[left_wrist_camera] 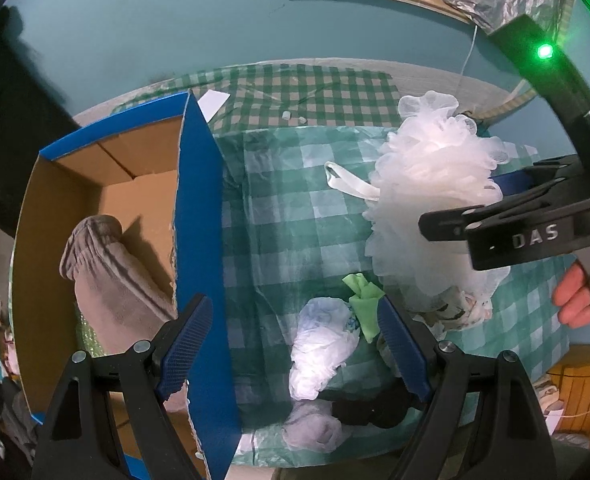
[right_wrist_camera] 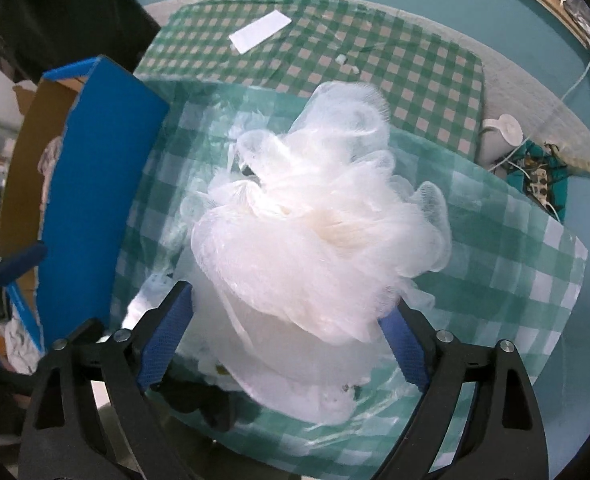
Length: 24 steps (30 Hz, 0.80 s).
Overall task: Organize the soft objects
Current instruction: 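Grasp the white mesh bath puff with the right tool and lift it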
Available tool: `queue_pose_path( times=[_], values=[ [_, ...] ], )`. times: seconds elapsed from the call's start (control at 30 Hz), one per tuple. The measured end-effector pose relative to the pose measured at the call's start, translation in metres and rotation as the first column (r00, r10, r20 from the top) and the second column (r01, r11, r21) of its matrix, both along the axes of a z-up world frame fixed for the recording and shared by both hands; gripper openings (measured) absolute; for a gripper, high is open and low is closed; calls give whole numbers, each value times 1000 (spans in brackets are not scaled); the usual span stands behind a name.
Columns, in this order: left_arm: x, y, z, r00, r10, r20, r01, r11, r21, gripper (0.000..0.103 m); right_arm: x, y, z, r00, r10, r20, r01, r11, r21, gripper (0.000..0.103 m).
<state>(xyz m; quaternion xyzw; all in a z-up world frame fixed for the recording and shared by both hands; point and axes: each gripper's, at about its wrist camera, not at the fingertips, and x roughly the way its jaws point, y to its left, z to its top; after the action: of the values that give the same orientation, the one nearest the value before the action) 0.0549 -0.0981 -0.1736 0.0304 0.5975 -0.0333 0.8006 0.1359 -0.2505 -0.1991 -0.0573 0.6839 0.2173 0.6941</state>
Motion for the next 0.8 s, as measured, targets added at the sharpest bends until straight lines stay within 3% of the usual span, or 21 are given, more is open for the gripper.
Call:
queue_pose_path(
  times=[0.47, 0.8],
  values=[
    [8, -1, -20, 1000, 19, 7, -19, 1000, -11, 85, 9, 4, -45, 998, -11, -58, 8, 998, -64, 95],
    [20, -9, -34, 999, -37, -6, 38, 999, 38, 85, 9, 7, -58, 998, 3, -65, -9, 996, -91, 95]
  ],
)
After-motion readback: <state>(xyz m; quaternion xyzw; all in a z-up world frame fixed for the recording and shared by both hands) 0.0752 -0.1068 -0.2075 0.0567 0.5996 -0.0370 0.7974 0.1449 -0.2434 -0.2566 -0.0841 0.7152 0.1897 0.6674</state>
